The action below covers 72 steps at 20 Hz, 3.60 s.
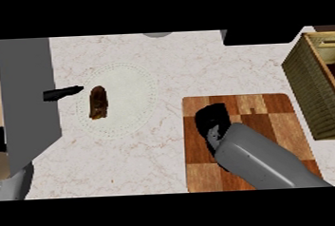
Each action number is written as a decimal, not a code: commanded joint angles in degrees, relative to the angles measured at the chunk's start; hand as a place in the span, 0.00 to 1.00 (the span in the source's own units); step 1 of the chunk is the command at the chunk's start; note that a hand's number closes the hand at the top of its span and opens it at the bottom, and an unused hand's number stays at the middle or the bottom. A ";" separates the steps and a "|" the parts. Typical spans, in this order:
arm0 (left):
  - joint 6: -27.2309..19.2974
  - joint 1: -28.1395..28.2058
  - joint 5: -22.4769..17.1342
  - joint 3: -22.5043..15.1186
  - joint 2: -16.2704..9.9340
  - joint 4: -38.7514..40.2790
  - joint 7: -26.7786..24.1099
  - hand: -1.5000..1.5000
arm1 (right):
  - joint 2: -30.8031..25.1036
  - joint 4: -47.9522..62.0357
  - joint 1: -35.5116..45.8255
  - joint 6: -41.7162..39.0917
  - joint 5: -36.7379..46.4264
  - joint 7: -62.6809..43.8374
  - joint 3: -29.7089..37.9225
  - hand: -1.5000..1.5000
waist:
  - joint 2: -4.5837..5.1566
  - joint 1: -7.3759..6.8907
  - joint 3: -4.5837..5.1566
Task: Pick the squash from the cutting board and place it in the basket
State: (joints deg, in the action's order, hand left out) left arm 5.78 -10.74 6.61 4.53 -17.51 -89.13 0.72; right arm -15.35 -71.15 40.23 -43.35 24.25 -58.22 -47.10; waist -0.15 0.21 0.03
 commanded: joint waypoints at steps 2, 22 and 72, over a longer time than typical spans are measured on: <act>-0.39 -1.60 1.26 0.29 0.86 2.82 -3.19 0.50 | 4.34 4.49 -0.58 -0.62 4.24 -5.34 1.93 0.00 | 0.21 -0.34 -0.01; 1.82 1.00 2.55 2.24 3.47 -1.47 -1.27 0.50 | 0.31 -1.83 -13.33 -1.65 19.63 5.26 7.08 1.00 | 0.11 -0.26 -0.03; 6.70 -3.61 4.18 5.09 4.96 -1.82 -0.38 0.50 | -62.72 34.69 8.43 -9.96 -22.67 86.43 65.80 1.00 | 1.47 -3.97 -0.02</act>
State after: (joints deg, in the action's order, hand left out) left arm 12.40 -13.46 11.02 8.84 -11.76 -92.81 3.20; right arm -77.72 -37.78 45.86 -43.57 1.76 23.80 21.08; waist 1.16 -2.82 -0.09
